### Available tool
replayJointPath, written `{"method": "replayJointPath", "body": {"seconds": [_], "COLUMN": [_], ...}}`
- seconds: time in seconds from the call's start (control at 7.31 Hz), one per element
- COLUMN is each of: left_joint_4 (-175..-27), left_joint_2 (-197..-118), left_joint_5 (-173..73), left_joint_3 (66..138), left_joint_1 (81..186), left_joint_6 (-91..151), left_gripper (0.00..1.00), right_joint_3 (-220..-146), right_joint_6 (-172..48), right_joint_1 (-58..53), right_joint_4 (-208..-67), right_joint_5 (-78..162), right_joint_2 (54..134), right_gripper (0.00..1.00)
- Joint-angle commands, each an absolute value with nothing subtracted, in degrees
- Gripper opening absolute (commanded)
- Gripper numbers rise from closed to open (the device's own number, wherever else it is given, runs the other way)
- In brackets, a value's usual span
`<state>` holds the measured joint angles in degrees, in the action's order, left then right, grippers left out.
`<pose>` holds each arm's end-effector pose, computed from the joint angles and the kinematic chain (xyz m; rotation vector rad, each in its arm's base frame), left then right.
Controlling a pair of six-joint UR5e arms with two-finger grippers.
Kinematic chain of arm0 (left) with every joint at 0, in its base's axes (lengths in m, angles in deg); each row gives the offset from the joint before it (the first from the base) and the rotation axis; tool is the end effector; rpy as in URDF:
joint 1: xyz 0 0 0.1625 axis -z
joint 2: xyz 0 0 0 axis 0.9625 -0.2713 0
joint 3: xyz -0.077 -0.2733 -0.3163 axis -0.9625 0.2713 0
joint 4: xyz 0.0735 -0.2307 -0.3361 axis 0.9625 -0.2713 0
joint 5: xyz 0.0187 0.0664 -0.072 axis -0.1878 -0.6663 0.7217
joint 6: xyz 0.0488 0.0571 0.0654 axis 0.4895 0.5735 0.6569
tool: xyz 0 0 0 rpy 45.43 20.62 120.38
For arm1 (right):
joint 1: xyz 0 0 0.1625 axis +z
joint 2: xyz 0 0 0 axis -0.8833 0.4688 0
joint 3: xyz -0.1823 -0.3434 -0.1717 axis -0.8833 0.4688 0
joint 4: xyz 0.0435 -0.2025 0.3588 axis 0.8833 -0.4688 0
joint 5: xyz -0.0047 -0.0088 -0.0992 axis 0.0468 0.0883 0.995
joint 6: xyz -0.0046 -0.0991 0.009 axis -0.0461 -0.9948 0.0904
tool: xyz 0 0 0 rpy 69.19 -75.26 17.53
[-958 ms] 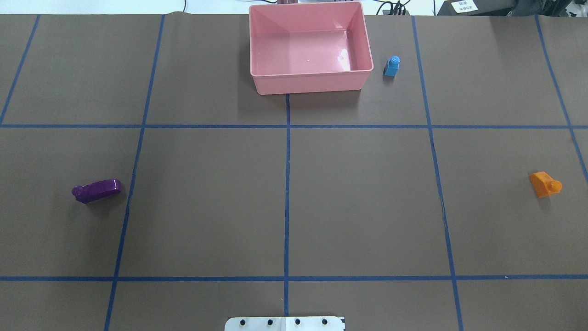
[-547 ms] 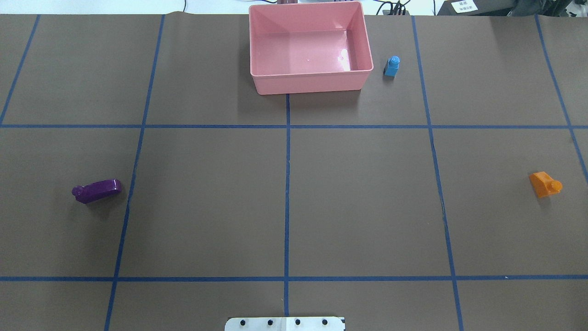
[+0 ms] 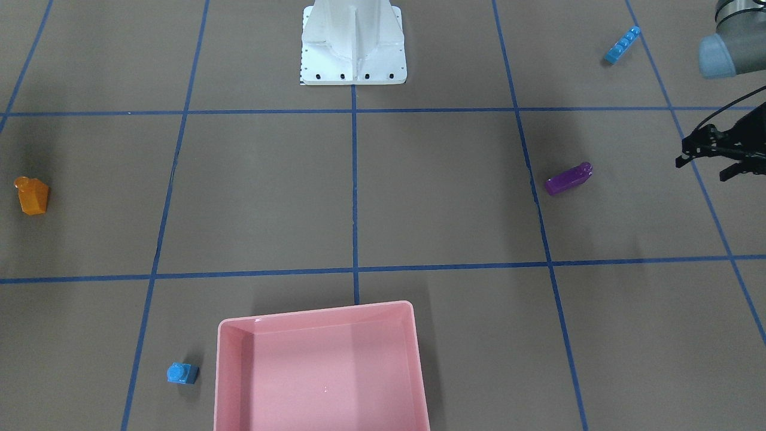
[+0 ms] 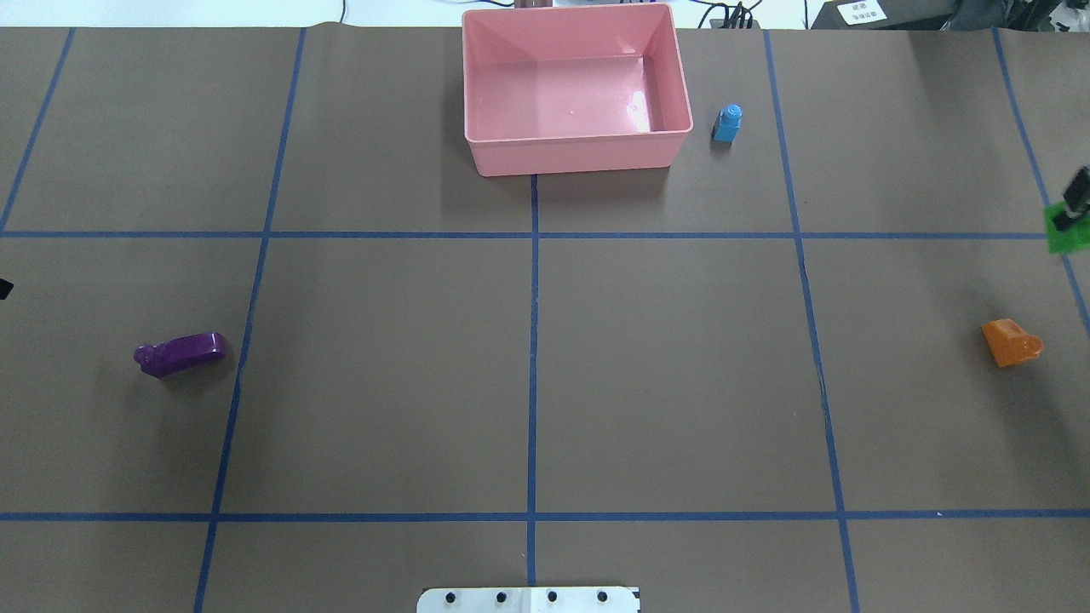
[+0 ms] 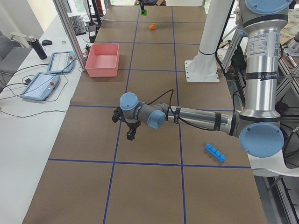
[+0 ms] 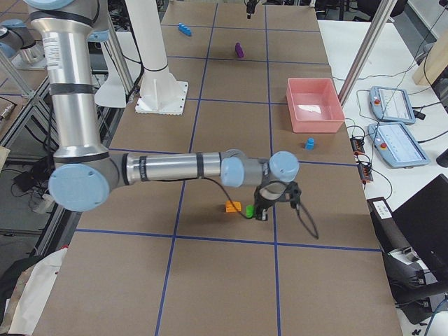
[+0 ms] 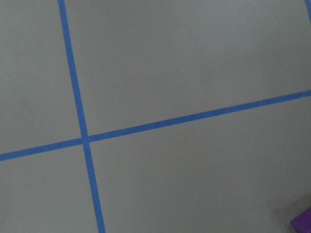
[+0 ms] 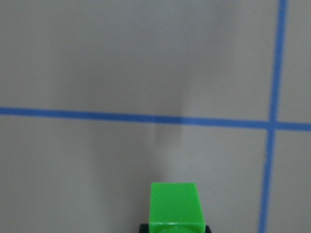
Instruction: Put all blocks into box
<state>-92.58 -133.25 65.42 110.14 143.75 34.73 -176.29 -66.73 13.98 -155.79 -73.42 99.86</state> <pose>0.1091 -0.4644 0.5811 0.1397 0.8810 0.3305 -0.0861 -0.5903 0.5627 -0.1098 -0.8380 -0.0700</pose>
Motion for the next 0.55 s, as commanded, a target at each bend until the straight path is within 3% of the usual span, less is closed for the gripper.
{"method": "replayJointPath", "body": {"seconds": [0.0, 0.41], "left_joint_4": [-99.48, -107.25], "left_joint_2": [-122.51, -116.93], "left_joint_5": [65.24, 55.75], "left_joint_3": [116.68, 117.33], "left_joint_1": [141.5, 132.82], "left_joint_6": [35.01, 34.93], "left_gripper": [1.0, 1.0], "right_joint_3": [-169.04, -151.75], "right_joint_6": [-51.72, -37.21], "right_joint_1": [7.07, 2.31], "right_joint_4": [-155.97, -150.56], "right_joint_5": [-76.59, -76.7], "right_joint_2": [82.62, 62.37], "right_gripper": [0.0, 0.0]}}
